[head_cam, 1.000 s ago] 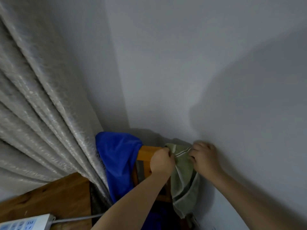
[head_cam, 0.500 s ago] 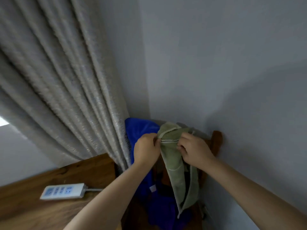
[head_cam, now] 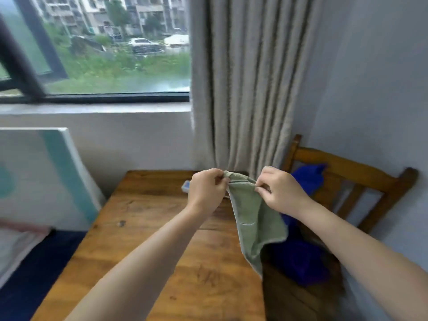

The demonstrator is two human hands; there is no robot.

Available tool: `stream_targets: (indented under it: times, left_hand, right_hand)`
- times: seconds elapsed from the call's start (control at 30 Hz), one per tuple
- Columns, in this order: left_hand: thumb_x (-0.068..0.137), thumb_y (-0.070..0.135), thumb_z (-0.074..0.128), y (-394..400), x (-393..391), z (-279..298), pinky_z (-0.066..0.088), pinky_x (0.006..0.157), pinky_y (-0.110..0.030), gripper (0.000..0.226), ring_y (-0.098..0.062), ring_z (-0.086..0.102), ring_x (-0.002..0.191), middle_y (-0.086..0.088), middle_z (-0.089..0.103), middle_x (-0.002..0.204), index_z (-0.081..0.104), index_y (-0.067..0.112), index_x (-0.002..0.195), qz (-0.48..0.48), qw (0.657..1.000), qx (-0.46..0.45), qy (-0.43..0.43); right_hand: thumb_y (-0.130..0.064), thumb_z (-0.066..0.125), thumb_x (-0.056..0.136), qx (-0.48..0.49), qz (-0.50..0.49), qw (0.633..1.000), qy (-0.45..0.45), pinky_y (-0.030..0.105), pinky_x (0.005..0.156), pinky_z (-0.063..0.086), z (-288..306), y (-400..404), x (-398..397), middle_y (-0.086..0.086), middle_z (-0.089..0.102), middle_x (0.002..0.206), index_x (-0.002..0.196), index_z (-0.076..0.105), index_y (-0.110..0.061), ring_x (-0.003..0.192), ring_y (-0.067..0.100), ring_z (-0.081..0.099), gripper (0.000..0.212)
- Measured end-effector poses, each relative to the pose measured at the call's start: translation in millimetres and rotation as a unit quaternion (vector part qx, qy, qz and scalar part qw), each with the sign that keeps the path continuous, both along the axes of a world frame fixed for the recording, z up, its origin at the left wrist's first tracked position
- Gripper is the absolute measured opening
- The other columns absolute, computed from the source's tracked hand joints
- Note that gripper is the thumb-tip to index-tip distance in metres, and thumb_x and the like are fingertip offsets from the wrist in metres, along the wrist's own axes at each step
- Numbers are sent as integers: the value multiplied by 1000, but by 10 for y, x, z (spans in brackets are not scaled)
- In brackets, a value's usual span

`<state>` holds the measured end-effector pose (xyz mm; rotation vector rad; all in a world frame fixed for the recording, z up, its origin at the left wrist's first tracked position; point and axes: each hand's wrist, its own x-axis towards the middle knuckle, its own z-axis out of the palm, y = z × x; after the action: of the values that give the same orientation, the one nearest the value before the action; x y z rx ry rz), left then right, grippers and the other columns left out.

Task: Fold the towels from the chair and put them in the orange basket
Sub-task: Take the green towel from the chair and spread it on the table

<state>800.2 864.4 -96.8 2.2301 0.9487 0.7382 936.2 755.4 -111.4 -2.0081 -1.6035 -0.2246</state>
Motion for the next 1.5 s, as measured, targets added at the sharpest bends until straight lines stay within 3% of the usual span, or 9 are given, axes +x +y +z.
stream_targets:
  times: [0.23,0.47,0.73,0.83,0.93,1.03,1.33,1.43,1.5]
  left_hand:
    - [88,18,57,422,-1341,-201,38,71,-25,19,-25,63,95,-10,72,96,71,7,97,91,994,-4,55]
    - [91,18,53,824,-2167,-909,46,80,-31,23,-26,60,98,-12,70,101,69,2,97,170,966,-71,182]
    - [95,21,47,1175,-2144,-1608,47,81,-34,24,-28,58,102,-11,65,108,61,5,106,179,926,-154,294]
    - [94,20,47,1258,-1993,-1844,48,81,-35,18,-28,56,96,-11,63,102,59,8,99,166,910,-190,329]
    - [93,18,49,1359,-1886,-2029,47,78,-33,16,-29,57,98,-12,64,108,59,8,100,166,890,-207,370]
    - [95,17,45,1477,-1878,-2093,42,70,-31,16,-27,53,86,-12,64,107,58,8,99,177,882,-184,396]
    - [95,12,43,2179,-2033,-1946,42,87,-36,27,-34,53,109,-18,61,116,58,1,115,347,906,-168,174]
    - [97,23,45,2366,-2086,-2051,36,102,-39,50,-33,44,126,-16,52,134,32,3,141,328,892,-262,170]
    - [95,30,48,2348,-2095,-2255,35,105,-39,64,-33,40,132,-17,43,142,20,1,145,280,871,-312,255]
  right_hand:
    - [-3,61,80,-43,83,992,81,31,72,47,-239,608,-1147,18,64,86,79,68,3,79,32,63,9]
    - [-16,53,91,-331,42,921,199,21,76,38,-1176,812,-1383,10,66,105,103,66,-4,100,22,59,20]
    - [-35,64,83,-556,29,812,176,29,105,39,-1955,893,-1290,5,39,145,142,31,-15,131,20,41,70]
    - [-39,66,79,-621,63,779,64,35,107,34,-2194,911,-1321,8,29,148,145,24,-19,135,25,31,80]
    - [-19,58,86,-575,104,810,-52,34,98,35,-2366,1007,-1340,9,45,131,126,46,-14,121,25,41,43]
    - [-8,45,89,-521,125,843,-39,33,86,34,-2365,1160,-1273,6,57,104,100,59,-15,108,25,53,19]
    - [-11,54,87,-181,-26,967,177,39,94,41,-1658,2462,-903,15,60,119,120,57,-5,113,32,53,34]
    - [-21,56,88,-263,-68,961,56,43,110,25,-1741,2638,-841,12,34,144,139,35,-12,134,30,29,56]
    - [-24,54,88,-329,-86,940,27,42,111,22,-1931,2528,-854,12,29,147,134,41,-10,138,29,23,50]
